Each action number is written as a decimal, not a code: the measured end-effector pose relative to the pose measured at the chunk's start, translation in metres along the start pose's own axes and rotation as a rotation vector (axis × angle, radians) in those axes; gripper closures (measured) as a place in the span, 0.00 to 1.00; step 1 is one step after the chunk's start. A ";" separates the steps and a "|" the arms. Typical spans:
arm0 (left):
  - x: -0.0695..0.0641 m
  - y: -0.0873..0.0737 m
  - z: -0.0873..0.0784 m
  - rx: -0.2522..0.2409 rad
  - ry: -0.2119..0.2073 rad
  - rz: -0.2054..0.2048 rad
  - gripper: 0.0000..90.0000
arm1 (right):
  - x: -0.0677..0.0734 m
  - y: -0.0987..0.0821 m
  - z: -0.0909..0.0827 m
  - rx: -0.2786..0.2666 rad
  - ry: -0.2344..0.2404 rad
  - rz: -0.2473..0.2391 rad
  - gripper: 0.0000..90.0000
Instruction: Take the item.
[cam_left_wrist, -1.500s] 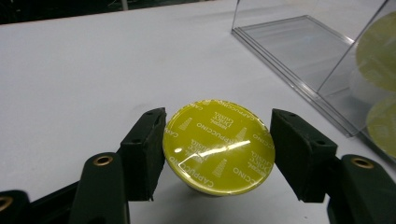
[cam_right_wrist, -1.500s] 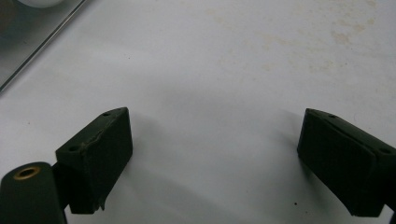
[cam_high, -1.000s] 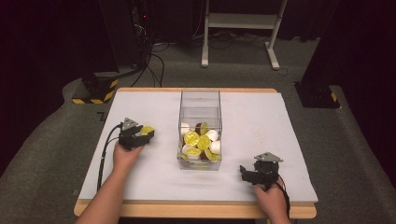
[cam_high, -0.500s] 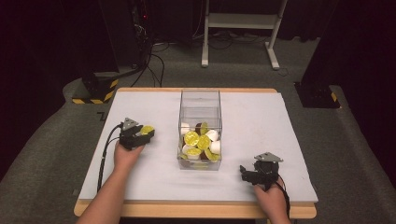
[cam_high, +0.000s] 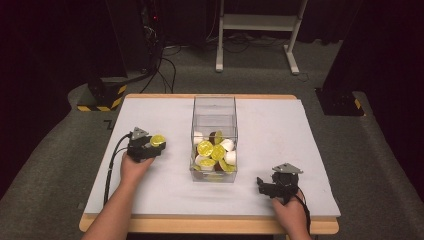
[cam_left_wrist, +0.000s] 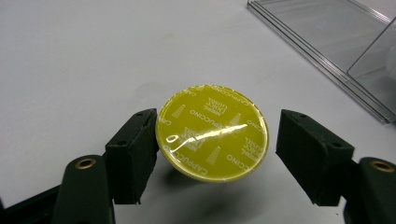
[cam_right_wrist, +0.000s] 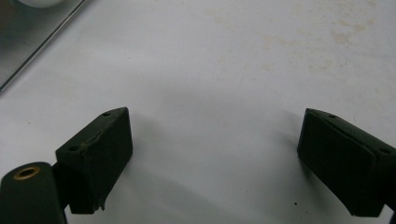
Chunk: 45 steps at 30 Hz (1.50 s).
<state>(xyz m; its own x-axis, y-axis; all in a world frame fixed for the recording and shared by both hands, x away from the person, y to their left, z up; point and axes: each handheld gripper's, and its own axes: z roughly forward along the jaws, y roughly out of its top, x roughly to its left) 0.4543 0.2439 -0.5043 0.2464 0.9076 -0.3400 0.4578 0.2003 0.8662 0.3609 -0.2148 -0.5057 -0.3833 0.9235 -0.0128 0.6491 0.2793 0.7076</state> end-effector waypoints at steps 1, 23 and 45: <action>-0.001 0.000 -0.001 0.003 0.000 0.003 0.32 | 0.000 0.000 0.000 0.000 0.000 0.000 0.11; -0.012 0.001 -0.036 -0.018 -0.033 -0.046 0.23 | 0.000 0.000 0.000 0.002 0.000 0.000 0.11; -0.014 -0.057 -0.096 0.131 -0.011 0.061 0.24 | 0.000 0.000 0.000 0.001 -0.001 0.002 0.11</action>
<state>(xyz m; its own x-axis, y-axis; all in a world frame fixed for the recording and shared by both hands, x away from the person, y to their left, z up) 0.3425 0.2549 -0.5138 0.2863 0.9124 -0.2926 0.5493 0.0939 0.8304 0.3607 -0.2146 -0.5057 -0.3812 0.9244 -0.0116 0.6505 0.2771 0.7072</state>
